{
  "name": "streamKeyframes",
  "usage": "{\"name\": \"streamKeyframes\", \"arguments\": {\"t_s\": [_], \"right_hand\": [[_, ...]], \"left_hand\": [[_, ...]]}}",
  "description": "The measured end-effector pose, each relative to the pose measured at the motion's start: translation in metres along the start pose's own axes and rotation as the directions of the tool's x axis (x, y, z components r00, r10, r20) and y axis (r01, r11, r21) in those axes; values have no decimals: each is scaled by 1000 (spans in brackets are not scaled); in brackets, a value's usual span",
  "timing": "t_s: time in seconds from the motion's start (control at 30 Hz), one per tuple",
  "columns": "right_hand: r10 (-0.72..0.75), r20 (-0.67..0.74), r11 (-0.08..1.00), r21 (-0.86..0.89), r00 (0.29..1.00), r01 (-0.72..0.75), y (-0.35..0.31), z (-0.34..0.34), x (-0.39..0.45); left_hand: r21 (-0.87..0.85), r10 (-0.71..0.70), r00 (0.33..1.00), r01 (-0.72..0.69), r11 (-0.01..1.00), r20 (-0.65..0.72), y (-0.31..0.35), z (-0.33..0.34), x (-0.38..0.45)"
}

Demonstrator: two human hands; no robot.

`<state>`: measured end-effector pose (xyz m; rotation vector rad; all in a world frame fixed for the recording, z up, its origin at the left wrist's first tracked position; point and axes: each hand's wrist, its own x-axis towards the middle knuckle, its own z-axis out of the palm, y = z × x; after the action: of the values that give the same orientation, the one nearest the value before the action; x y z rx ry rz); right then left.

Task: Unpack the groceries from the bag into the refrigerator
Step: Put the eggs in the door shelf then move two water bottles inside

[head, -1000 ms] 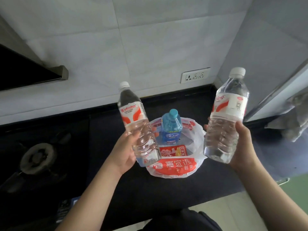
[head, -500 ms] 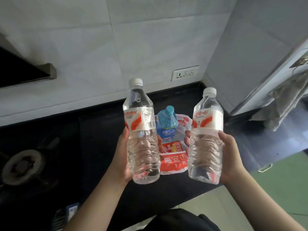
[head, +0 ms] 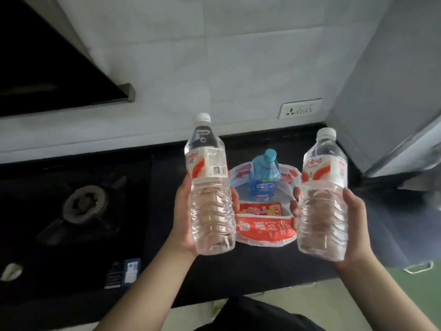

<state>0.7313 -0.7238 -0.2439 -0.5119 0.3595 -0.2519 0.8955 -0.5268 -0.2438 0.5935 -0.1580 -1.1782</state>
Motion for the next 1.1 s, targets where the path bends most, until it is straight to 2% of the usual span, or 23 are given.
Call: {"name": "streamKeyframes", "arguments": {"t_s": [0.1,0.17,0.27,0.33,0.4,0.47,0.57,0.67,0.87,0.97,1.1], "right_hand": [[46,-14,998,-45,999,-46,-5,-2,-8],[82,42,995,-57,996,-79,-15,-4,-17],[171,116,985,-49,978,-166,-32,-16,-31],[243,227,968,12,943,-252,-43,-24,-41],[282,269,955,11,921,-295,-53,-31,-47],[300,274,953,-52,914,-297,-57,-39,-51],[350,272,937,-82,896,-341,-54,-43,-58],[399,305,916,-100,865,-387,-43,-38,-61],[515,428,855,-190,743,-483,11,-6,-76],[604,499,781,-215,622,-587,46,13,-85],[691,534,696,-309,487,-648,101,44,-107]], "left_hand": [[29,14,1000,-14,999,-25,-12,9,-9],[13,43,998,-42,999,-43,-28,18,-13],[6,141,979,-141,990,-144,-60,34,-16],[21,200,955,-201,979,-217,-81,46,-19],[23,251,929,-254,967,-272,-100,61,-23],[36,298,887,-306,951,-351,-116,75,-33],[140,401,773,-384,913,-491,-132,93,-54],[182,458,695,-436,881,-554,-138,103,-80],[198,557,505,-598,777,-660,-150,101,-151],[218,576,427,-640,737,-697,-155,98,-194],[205,622,361,-729,653,-694,-169,93,-260]]}}
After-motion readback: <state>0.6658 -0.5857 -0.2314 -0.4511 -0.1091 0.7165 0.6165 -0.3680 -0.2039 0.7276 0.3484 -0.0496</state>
